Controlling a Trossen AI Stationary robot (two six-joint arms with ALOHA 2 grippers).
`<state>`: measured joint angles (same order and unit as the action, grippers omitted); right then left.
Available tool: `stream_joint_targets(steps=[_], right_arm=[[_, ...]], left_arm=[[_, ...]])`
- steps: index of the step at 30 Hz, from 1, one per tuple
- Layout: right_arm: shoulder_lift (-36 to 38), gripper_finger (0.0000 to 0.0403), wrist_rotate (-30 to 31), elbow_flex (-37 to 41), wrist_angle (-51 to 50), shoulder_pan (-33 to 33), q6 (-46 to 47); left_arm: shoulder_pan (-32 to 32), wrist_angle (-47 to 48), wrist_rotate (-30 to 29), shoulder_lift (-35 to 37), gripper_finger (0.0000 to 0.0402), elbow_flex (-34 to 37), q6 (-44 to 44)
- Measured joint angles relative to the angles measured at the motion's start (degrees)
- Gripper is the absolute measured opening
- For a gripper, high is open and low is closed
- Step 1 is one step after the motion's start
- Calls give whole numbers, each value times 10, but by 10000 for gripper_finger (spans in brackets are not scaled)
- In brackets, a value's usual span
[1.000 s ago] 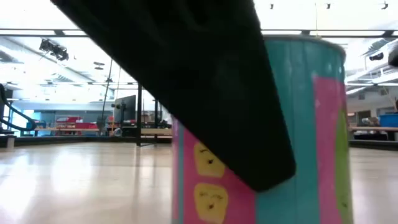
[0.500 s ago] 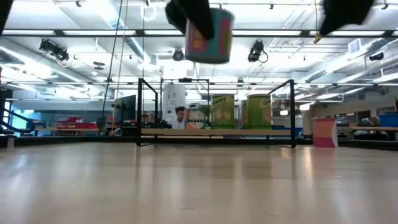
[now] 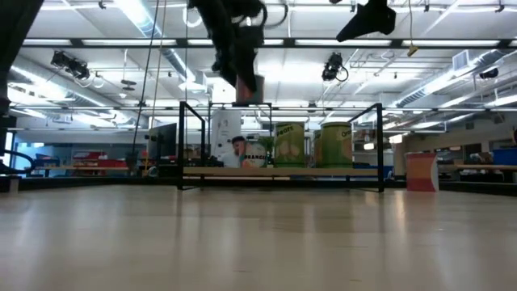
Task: Pick and place cans onto a shelf
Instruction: Put the canned corn on the shelf
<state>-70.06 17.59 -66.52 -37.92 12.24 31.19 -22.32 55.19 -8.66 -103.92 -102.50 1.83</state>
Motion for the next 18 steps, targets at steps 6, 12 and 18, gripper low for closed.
stream_joint_targets(steps=[6,12,18], right_arm=[[36,373,-3,0,3,-87,-70],[31,373,-17,0,11,-139,-90],[8,373,-21,0,30,-170,-80]], left_arm=[[-109,-101,54,-35,276,0,66],[-149,-105,106,-87,276,1,83],[-158,-124,116,-123,276,1,83]])
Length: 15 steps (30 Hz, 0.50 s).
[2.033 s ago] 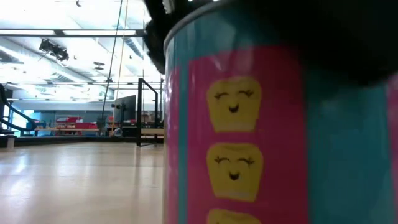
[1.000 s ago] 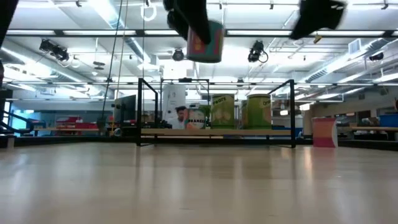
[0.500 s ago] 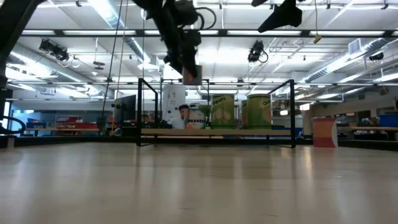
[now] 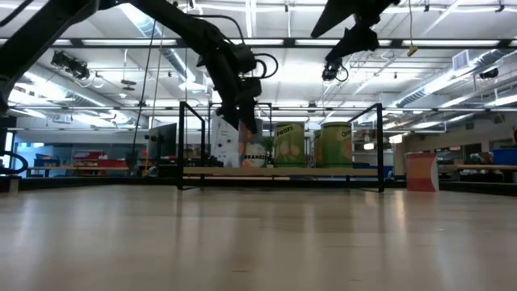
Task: Pick and place cans onto a shelf
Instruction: Put the canned corn on the shelf
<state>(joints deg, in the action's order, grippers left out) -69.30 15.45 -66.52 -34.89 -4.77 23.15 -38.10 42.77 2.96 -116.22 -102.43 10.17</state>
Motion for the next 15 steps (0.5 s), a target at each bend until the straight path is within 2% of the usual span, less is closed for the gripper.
stream_joint_targets(steps=[6,10,15], right_arm=[[-38,373,5,0,51,-41,24],[-61,373,5,0,93,-56,75],[-83,373,3,0,129,-62,88]], left_arm=[[0,-27,17,-37,276,0,-32],[0,-40,-5,-46,276,-1,-32],[-9,-36,-2,-47,277,0,-48]])
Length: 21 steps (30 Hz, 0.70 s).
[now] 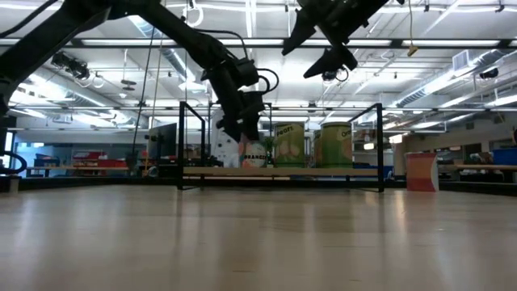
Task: Pick and place cans onto a shelf
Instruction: Put the canned corn on the shelf
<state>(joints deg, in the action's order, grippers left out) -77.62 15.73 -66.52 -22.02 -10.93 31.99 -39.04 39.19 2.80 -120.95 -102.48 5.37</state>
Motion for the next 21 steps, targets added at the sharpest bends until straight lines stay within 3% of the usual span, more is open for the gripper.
stream_joint_targets(steps=[4,8,10,18,21], right_arm=[[-2,373,-6,0,8,-9,38],[23,369,-35,0,-14,-9,25],[42,363,-52,0,-43,-8,13],[96,349,-84,0,-157,4,-42],[102,349,-101,0,-168,12,-76]], left_arm=[[-10,-23,7,-6,277,0,9],[-26,-33,74,-24,277,0,13],[-27,-37,85,-29,277,0,55],[-17,-28,76,-29,277,0,193],[-9,-23,42,-41,277,-1,256]])
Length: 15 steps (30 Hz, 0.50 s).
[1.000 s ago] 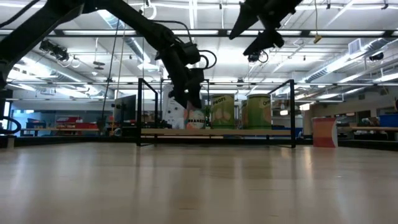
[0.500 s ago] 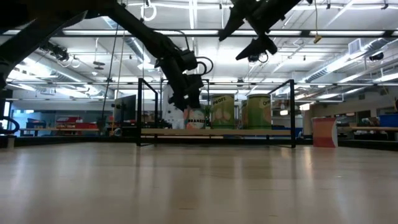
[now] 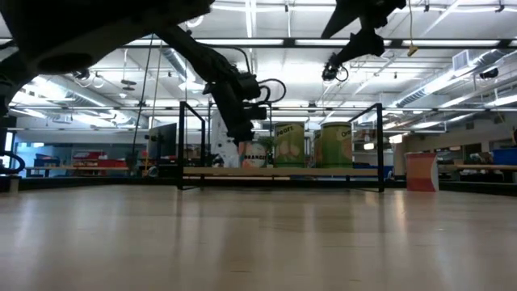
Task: Pick and place cans onto a shelf
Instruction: Put the canned corn on the shelf
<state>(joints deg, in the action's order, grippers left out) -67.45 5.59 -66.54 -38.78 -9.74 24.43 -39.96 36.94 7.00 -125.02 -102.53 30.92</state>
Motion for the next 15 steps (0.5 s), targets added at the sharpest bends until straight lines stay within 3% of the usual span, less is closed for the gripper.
stream_joint_targets(steps=[3,8,15], right_arm=[[3,348,-37,0,-2,4,-17],[4,348,-59,0,-7,8,-25],[4,348,-57,0,-8,7,-64]], left_arm=[[1,16,-33,-5,277,-1,27],[-1,23,-31,-5,277,-1,-4],[1,36,9,-5,279,0,-48]])
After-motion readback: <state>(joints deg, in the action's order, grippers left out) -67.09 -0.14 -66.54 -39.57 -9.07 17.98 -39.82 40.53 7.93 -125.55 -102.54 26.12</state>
